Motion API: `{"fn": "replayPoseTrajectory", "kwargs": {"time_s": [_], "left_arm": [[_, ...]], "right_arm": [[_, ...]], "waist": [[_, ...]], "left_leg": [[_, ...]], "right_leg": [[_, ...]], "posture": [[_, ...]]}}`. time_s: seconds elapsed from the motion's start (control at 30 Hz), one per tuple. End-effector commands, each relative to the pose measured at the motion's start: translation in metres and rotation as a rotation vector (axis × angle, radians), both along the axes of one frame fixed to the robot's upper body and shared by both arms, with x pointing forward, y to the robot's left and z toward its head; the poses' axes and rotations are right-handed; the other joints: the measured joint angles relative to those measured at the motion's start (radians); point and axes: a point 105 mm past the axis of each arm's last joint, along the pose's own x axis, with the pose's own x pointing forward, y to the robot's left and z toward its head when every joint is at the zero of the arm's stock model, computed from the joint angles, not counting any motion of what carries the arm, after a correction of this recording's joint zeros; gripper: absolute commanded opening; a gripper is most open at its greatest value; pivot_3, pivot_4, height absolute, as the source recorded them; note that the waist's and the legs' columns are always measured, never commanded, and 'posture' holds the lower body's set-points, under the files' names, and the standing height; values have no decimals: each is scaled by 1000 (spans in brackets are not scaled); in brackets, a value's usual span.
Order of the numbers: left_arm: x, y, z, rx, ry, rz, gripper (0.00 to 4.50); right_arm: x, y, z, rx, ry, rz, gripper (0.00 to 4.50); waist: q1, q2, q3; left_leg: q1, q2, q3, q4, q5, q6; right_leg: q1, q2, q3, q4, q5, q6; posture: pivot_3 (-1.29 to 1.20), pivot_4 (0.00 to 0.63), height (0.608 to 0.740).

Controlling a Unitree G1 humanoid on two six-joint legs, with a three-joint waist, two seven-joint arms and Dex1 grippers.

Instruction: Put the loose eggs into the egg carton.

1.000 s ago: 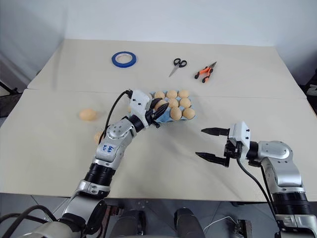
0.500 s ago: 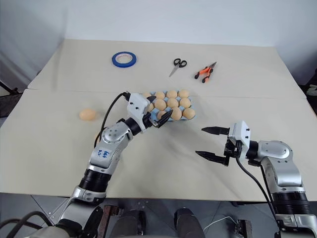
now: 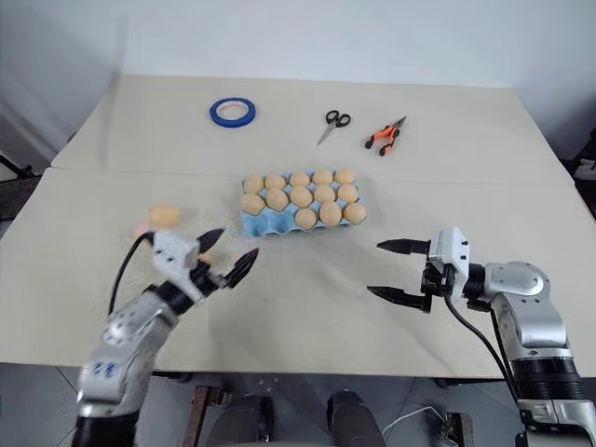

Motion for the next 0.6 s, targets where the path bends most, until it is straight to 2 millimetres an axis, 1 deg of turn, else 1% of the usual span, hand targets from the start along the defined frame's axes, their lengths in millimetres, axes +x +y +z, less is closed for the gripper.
{"fn": "replayPoseTrajectory", "kwargs": {"time_s": [0.03,0.1,0.17,0.37,0.5,0.6], "left_arm": [[-8,18,17,-9,-69,62,4449],[-5,30,15,-7,-65,115,4449],[-3,36,11,-8,-46,139,4449],[1,40,4,-44,19,177,4449],[6,49,-7,-46,105,222,4449],[8,49,-12,-44,143,219,4449]], "right_arm": [[0,-5,8,5,-21,-1,4500],[2,-4,8,5,-18,2,4500],[3,-2,8,2,-16,11,4500],[7,-2,11,-3,-22,14,4500],[7,-3,11,-7,-23,13,4500],[6,-3,11,-8,-22,14,4500]], "waist": [[3,0,0],[2,0,0],[-1,0,0],[-4,0,0],[-4,0,0],[-3,0,0]], "left_leg": [[0,-1,-1,0,-1,3],[0,-1,-1,0,-3,6],[0,-1,-1,0,-4,6],[0,-1,0,-1,-4,6],[0,0,0,-2,-4,6],[0,0,0,-2,-4,6]], "right_leg": [[0,-1,-1,0,0,0],[1,-1,-2,0,1,0],[2,-1,-1,-1,1,0],[0,0,-1,-1,1,0],[0,0,-1,-3,1,0],[1,0,-1,-5,2,0]], "posture": [[0,150,740],[0,150,740],[0,150,740],[0,150,740],[0,150,740],[0,150,740]]}}
